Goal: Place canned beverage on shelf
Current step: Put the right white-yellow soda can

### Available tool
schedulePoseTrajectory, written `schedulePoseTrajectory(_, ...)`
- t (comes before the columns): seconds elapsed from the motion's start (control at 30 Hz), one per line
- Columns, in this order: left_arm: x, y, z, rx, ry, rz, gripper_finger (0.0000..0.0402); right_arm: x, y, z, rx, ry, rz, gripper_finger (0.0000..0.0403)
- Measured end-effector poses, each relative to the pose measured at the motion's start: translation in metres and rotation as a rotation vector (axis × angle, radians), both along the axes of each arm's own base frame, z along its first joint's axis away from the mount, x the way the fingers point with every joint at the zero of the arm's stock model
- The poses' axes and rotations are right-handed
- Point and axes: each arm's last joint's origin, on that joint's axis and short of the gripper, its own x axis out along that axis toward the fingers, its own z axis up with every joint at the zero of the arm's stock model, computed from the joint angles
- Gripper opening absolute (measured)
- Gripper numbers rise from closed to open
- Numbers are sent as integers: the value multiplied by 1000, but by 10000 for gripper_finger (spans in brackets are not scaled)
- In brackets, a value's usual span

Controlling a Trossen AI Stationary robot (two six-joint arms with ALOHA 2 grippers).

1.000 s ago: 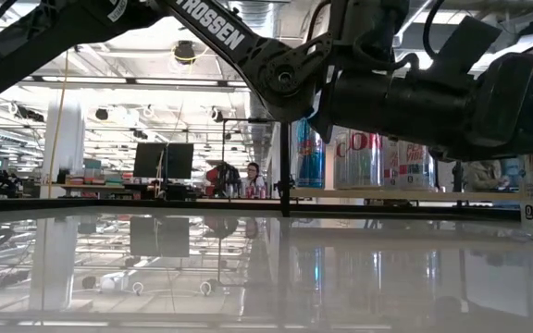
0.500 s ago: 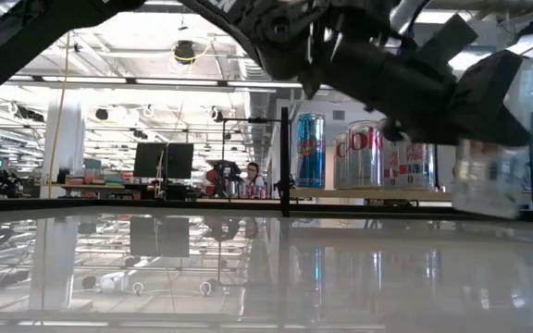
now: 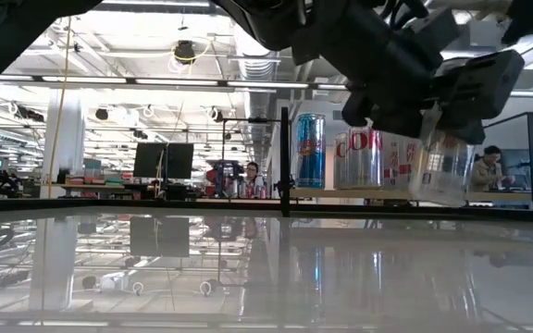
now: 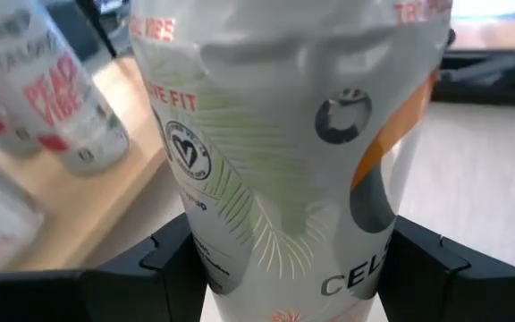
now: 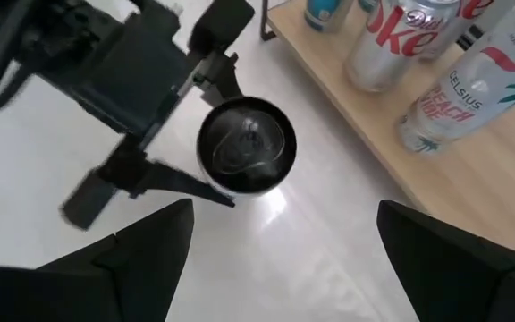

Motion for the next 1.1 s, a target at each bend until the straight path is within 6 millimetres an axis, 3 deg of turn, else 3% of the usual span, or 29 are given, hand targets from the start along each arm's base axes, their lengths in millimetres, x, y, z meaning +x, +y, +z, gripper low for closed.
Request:
schedulePoseTrajectory(0.23, 3, 10, 0, -143, -148, 18, 228, -7, -9, -5, 5, -2, 23, 379)
schedulePoseTrajectory(0.33, 0, 12, -17, -151, -241, 28, 228, -9, -12, -4, 36, -36, 21, 379)
schedulePoseTrajectory(0.47, -11, 14, -39, -130, -265, 79, 228, -11, -12, -2, 27, -63, 34, 379)
schedulePoseTrajectory(0.83, -15, 16, -50, -61, -233, 91, 229, -8, -13, -2, -17, -42, 89, 379)
schedulePoseTrajectory(1.1, -12, 25, -50, -106, -236, -9, 323, -8, -13, -2, -19, -39, 89, 379)
